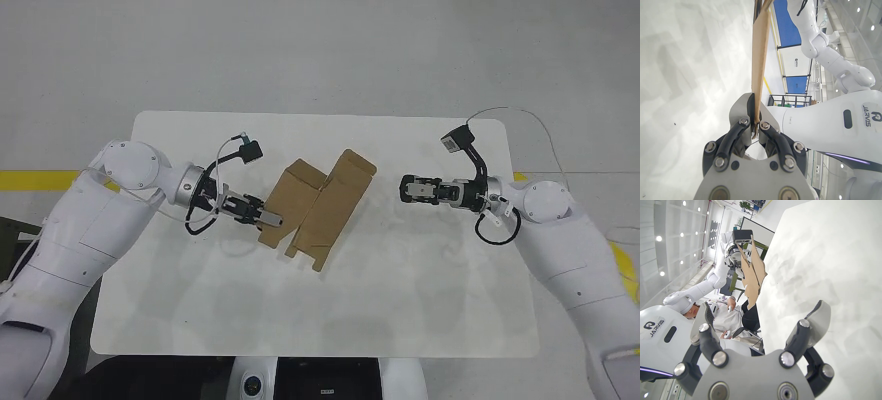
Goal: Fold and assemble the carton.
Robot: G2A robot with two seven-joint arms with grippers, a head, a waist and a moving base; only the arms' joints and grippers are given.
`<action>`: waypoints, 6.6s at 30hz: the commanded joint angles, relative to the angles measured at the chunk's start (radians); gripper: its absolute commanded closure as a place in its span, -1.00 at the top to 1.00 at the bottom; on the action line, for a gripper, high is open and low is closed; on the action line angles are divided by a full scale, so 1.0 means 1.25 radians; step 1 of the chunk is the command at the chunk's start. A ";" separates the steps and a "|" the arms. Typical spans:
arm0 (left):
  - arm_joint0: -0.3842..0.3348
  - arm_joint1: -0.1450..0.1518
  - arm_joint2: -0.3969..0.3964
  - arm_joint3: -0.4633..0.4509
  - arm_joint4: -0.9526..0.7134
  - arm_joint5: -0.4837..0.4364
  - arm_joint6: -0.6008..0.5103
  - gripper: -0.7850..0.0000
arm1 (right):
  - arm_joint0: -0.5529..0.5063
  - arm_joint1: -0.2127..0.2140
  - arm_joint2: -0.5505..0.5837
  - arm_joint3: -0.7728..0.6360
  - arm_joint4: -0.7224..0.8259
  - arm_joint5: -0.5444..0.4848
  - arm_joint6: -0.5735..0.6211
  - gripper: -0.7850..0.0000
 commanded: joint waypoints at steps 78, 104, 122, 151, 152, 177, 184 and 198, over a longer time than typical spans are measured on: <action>-0.095 0.024 0.192 -0.035 -0.106 0.050 -0.049 -1.00 | 0.005 -0.051 -0.131 -0.062 0.077 0.096 0.096 -1.00; -0.046 0.039 0.119 0.032 -0.191 0.031 0.127 1.00 | 0.006 -0.058 -0.087 0.020 0.087 0.035 -0.005 -1.00; 0.033 0.030 0.041 -0.019 -0.226 0.108 0.281 1.00 | -0.047 -0.069 -0.053 -0.039 -0.005 0.085 -0.170 -1.00; 0.065 0.003 -0.031 -0.049 -0.196 0.155 0.299 1.00 | -0.065 -0.091 -0.027 -0.050 -0.060 0.099 -0.179 -1.00; 0.064 0.001 -0.030 -0.046 -0.193 0.156 0.302 1.00 | -0.066 -0.092 -0.026 -0.050 -0.060 0.100 -0.178 -1.00; 0.077 -0.025 -0.045 0.000 -0.089 0.200 0.294 0.29 | -0.070 -0.107 -0.003 -0.042 -0.072 0.102 -0.157 -1.00; 0.080 -0.029 -0.050 0.004 -0.054 0.205 0.283 -0.14 | -0.073 -0.111 0.002 -0.038 -0.076 0.103 -0.152 -1.00; 0.082 -0.041 -0.064 0.024 -0.037 0.227 0.279 -0.44 | -0.080 -0.116 0.017 -0.039 -0.092 0.105 -0.146 -1.00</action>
